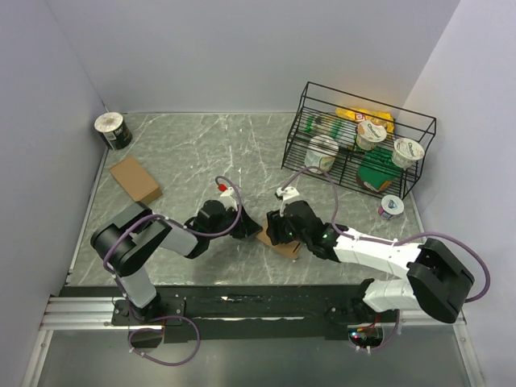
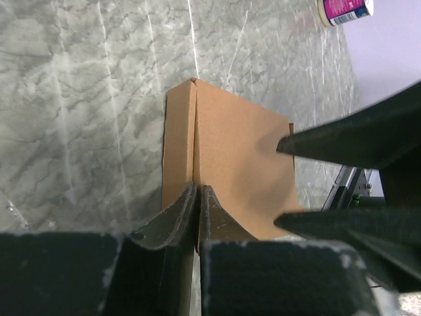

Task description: Fold the paper box

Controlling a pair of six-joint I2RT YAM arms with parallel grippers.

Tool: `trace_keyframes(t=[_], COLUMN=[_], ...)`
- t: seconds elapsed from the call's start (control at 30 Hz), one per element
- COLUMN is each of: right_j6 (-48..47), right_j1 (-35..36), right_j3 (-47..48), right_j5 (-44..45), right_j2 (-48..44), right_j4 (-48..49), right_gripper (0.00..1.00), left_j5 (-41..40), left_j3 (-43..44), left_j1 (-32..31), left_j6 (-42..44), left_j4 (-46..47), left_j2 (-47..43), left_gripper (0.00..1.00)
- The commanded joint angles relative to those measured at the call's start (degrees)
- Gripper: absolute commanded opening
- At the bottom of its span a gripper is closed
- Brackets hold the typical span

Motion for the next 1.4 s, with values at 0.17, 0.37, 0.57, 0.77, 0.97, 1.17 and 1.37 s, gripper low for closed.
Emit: trace_keyframes(t=[0.17,0.37,0.57,0.77,0.97,1.17,1.37], right_j6=[-0.4,-1.8,-3.9,-6.0,-11.9,-19.1,-23.5], right_j1=[-2.1,-2.1,-2.1,-2.5,-6.7,-8.8,-7.3], right_j3=[1.8,0.6,1.0,2.8,9.5,13.4,13.6], right_j5=[-1.5,-2.7,-4.3,-7.2,-15.2,-20.4,-19.0], right_j2=[2.8,7.2,9.1,2.1,-0.7,4.4,5.6], right_j4=[-2.8,0.4,1.9,-0.9,-10.1,-15.7,-16.5], right_gripper=[0.65,0.66,0.67,0.85,0.89,0.91,0.99], left_j5=[-4.1,-6.5,-7.7,-3.2,0.7,3.3,3.5], left_j3=[1.4,1.1,1.6,-4.2,-6.4,-5.9,-4.1], left_j1=[-1.0,-0.9,-0.4,3.6,4.2,4.3,4.3], left_j6=[3.2,5.7,8.1,5.2,5.9,5.3,7.4], left_j4=[-16.0,-18.7,-21.2,-12.4,-8.0,-4.1,-4.4], left_j2=[-4.6,-11.9,-11.2,-13.3,-15.9,-12.1,-7.7], left_gripper=[0.33,0.67,0.75,0.83,0.92,0.88,0.72])
